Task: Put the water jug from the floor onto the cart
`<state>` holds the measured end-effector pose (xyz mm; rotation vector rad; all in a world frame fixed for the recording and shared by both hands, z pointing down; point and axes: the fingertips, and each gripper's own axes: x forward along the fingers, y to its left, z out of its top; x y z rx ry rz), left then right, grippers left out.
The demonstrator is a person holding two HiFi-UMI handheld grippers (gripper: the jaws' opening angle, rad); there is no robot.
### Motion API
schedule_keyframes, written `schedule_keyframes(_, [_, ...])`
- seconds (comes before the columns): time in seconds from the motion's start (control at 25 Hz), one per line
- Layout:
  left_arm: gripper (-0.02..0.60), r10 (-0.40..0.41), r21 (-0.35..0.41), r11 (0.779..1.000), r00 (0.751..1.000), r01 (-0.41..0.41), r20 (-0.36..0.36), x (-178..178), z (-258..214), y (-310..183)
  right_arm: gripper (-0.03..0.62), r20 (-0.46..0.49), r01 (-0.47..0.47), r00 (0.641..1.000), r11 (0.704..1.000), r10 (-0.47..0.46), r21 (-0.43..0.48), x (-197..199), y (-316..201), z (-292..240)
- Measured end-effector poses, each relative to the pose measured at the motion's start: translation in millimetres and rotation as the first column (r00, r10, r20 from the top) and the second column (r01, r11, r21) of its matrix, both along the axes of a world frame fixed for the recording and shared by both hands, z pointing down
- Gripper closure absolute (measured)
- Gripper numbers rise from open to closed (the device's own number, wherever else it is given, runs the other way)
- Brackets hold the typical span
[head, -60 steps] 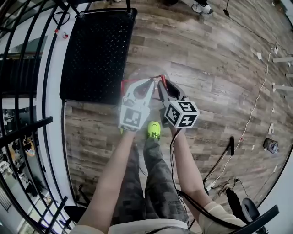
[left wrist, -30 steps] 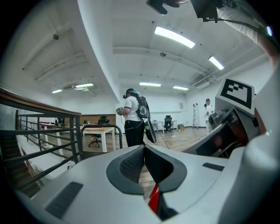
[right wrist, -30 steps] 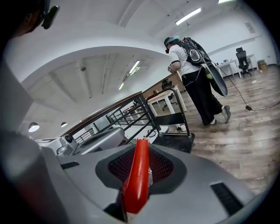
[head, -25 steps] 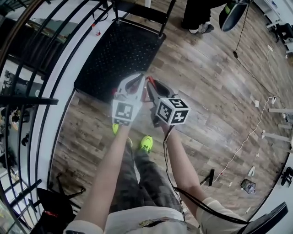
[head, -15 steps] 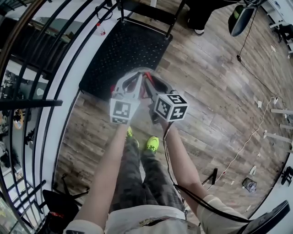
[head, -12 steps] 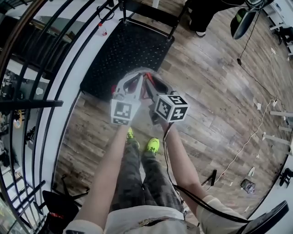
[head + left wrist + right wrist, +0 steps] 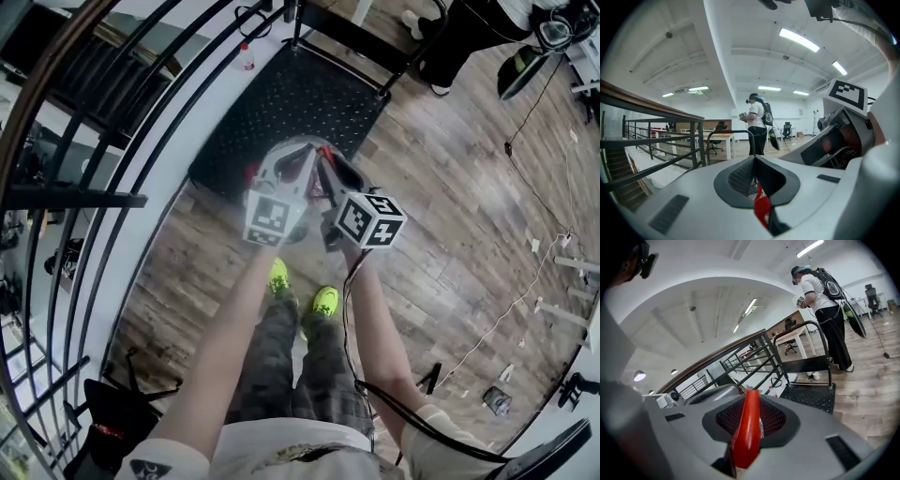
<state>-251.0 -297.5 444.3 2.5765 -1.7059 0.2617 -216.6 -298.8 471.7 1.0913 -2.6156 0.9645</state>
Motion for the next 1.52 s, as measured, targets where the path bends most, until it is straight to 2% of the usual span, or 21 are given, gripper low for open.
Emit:
schedule_keyframes(0.24, [0.571,-0.058,-0.001,0.998,0.998,0.058,0.009,-42,2,4,0.508,0.024,0.06,0.998,0.998,-0.06,-0.01,-44,2,3])
schedule_keyframes(0.52, [0.571,-0.115,-0.003,0.993,0.993,0.116,0.004,-72,13,3,0.507,0.058,0.108,0.993,0.994,-0.107,-0.017,-72,1,12])
schedule_keyframes(0.84, [0.569,-0.213,-0.029,0.976,0.976,0.214,0.035,-119,36,-11,0.505,0.137,0.191,0.974,0.979,-0.181,-0.066,-122,-12,34])
schedule_keyframes(1.28, [0.57,-0.27,-0.06,0.961,0.962,0.272,0.038,-140,55,-58,0.505,0.144,0.292,0.95,0.953,-0.278,-0.087,-149,-59,54])
schedule_keyframes(1.52, [0.57,-0.262,-0.058,0.962,0.963,0.265,0.056,-124,64,-108,0.503,0.159,0.287,0.95,0.952,-0.269,-0.103,-130,-105,65])
